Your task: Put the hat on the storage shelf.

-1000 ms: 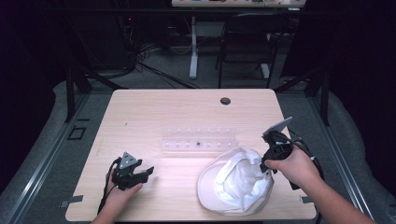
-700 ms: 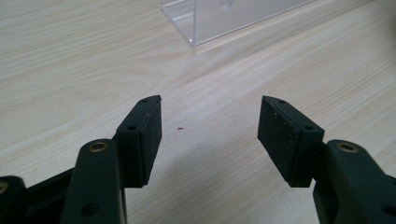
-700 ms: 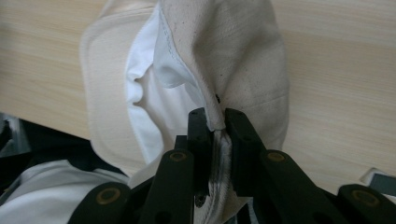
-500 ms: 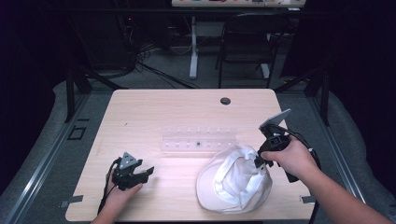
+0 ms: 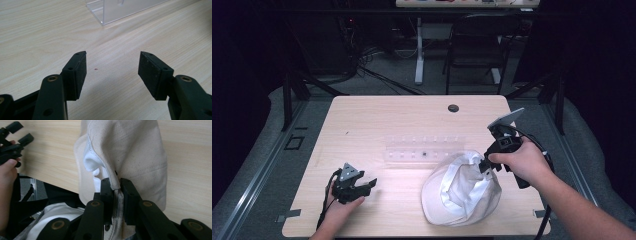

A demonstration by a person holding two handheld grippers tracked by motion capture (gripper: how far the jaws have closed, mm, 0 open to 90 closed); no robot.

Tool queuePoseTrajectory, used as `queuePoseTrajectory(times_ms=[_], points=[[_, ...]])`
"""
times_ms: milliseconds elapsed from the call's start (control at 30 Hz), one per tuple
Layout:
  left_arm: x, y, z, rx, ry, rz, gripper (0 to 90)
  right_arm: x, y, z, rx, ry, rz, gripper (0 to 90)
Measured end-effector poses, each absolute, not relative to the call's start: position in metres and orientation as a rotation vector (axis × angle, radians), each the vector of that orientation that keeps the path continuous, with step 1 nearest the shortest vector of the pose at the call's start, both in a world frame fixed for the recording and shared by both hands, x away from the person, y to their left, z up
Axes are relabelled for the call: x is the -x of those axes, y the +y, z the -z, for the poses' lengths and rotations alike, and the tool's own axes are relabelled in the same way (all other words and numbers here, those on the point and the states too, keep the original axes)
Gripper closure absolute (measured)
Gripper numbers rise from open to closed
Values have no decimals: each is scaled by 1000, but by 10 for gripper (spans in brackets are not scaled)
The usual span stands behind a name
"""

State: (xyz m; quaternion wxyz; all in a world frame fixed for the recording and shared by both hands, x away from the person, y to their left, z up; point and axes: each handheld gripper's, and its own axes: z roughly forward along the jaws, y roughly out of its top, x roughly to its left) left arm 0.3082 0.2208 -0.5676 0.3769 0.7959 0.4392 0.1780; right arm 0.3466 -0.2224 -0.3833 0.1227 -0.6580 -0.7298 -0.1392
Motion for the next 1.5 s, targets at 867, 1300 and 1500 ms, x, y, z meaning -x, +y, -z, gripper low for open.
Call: queuePoseTrajectory(times_ms=[867,1300,1500], points=[[-308,221,567,-2037,1120,-445,403,-349,-211,360,1703,-1924,666,817],[-307,219,566,-2029,1112,-443,405,-354,-222,347,1677,-1816,789,818],[-307,221,564,-2010,1119,-455,411,-356,-223,339,1676,-1796,829,818]])
